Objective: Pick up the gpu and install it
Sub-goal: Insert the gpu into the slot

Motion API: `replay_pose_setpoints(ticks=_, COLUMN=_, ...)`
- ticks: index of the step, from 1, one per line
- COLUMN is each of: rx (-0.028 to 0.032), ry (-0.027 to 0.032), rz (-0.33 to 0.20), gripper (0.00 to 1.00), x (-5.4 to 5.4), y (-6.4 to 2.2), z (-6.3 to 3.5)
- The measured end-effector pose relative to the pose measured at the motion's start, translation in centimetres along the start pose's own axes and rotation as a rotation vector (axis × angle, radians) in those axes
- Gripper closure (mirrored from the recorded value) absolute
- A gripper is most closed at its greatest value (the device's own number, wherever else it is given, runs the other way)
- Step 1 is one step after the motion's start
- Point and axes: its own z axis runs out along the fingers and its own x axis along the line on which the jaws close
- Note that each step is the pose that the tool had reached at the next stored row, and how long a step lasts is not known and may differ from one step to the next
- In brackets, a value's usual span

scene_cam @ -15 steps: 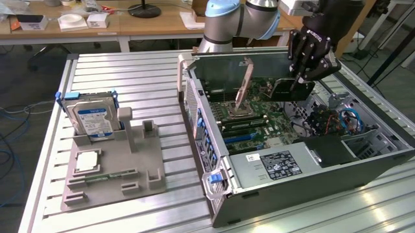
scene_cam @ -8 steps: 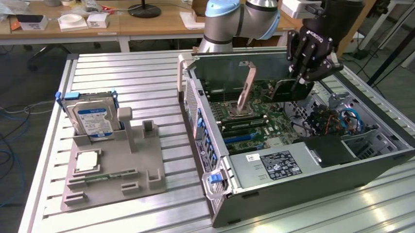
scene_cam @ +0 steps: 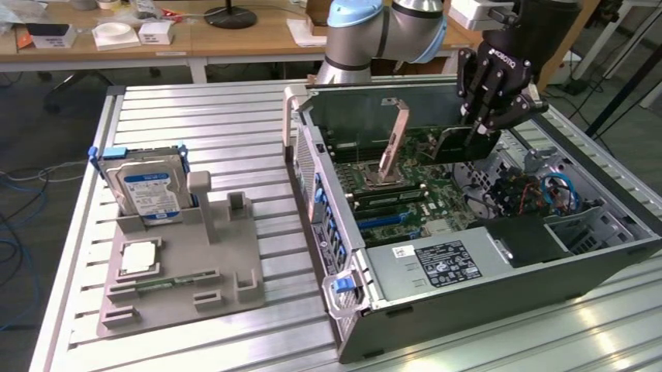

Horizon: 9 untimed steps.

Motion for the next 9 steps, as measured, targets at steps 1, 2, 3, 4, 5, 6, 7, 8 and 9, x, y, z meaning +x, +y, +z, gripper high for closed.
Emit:
replay_pose_setpoints(ticks=1, rx=-0.0001, ry=0.0, rz=0.0, gripper=0.74, x=0.0, y=0.0, z=0.0)
replay_pose_setpoints(ticks=2, rx=0.0, ry=0.0, rz=0.0, gripper=0.74, x=0.0, y=0.0, z=0.0)
replay_pose_setpoints(ticks=3, rx=0.0, ry=0.0, rz=0.0, gripper=0.74, x=0.0, y=0.0, z=0.0)
replay_pose_setpoints(ticks=4, rx=-0.0001, ry=-0.0001, rz=0.0, gripper=0.74, x=0.0, y=0.0, z=0.0)
replay_pose_setpoints(ticks=5, rx=0.0, ry=0.0, rz=0.0, gripper=0.74, x=0.0, y=0.0, z=0.0)
replay_pose_setpoints(ticks=6, rx=0.0, ry=0.0, rz=0.0, gripper=0.74, x=0.0, y=0.0, z=0.0)
replay_pose_setpoints(ticks=7, rx=0.0, ry=0.0, rz=0.0, gripper=0.74, x=0.0, y=0.0, z=0.0)
replay_pose_setpoints(ticks=8, rx=0.0, ry=0.0, rz=0.0, gripper=0.74, x=0.0, y=0.0, z=0.0)
replay_pose_setpoints(ticks=9, rx=0.0, ry=0.0, rz=0.0, gripper=0.74, x=0.0, y=0.0, z=0.0)
